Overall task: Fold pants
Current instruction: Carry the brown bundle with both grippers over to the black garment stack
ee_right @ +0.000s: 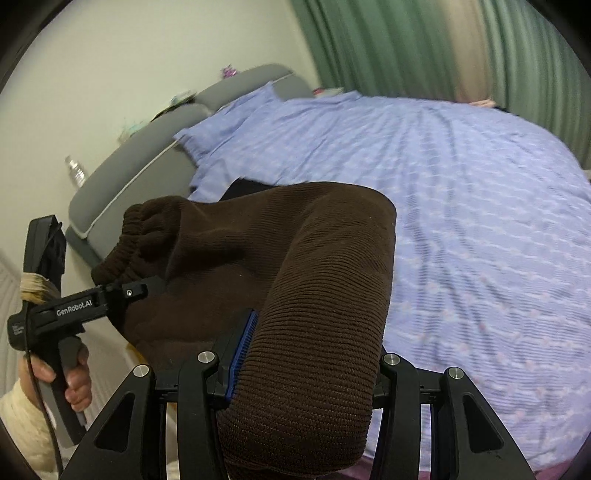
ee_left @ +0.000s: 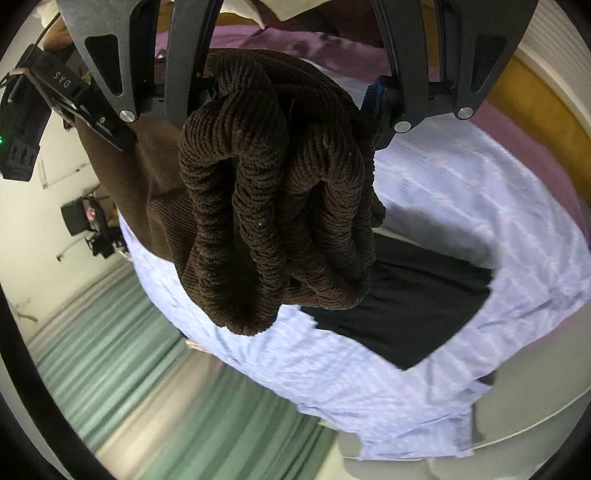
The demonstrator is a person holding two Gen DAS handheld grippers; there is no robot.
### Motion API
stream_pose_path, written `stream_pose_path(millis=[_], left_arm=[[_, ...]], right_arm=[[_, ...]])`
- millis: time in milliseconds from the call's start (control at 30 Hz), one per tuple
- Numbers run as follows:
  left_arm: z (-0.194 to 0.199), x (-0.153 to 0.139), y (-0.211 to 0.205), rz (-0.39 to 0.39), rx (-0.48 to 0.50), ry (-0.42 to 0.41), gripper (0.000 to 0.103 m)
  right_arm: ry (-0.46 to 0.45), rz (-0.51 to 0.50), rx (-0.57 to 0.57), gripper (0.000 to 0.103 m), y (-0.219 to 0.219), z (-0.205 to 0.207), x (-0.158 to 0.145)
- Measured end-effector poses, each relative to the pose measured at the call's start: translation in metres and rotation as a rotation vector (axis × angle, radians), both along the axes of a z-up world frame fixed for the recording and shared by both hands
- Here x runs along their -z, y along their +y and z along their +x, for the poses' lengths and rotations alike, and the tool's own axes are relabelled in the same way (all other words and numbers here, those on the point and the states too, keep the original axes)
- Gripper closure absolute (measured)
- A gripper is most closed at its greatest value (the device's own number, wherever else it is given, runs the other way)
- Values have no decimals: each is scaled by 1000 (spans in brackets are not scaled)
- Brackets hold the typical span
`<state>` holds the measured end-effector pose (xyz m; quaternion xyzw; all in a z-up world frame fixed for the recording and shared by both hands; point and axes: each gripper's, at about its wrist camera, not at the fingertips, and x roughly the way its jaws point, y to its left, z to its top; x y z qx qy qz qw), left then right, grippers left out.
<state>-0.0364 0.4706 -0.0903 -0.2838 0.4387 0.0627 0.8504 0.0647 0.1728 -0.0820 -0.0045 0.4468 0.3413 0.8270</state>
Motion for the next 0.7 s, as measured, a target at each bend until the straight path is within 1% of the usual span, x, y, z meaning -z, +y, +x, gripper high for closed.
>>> stream_pose_path(millis=[67,133,267,300,367,400,500,600,700], left_arm=[[-8,-2,16,0,-14,-7,47],[-13,-4,36,0,-22,-26,47],[-7,3,82,-21,-21,-23,47],[-3,5,100,-27,-9,-12,47],[7,4,122,-28,7,-1,47],[13,5,140,-24,29,-7,47],[28,8,172,-37,61,-15,47],[52,14,203,-52,104,-13,47],[86,20,229,-59,158,-14,47]], right_arm=[[8,1,-29,57,19,-1,0],[-11,-8,-50,57,36,-4,-3],[-23,-11,-53,57,80,-2,-2],[-22,-11,-48,57,89,-1,-1],[-2,-12,-25,57,117,2,3],[-4,-12,-19,57,127,3,3],[-27,-11,11,57,164,9,6],[-44,-22,56,57,194,19,8],[-52,-34,92,57,211,33,10]])
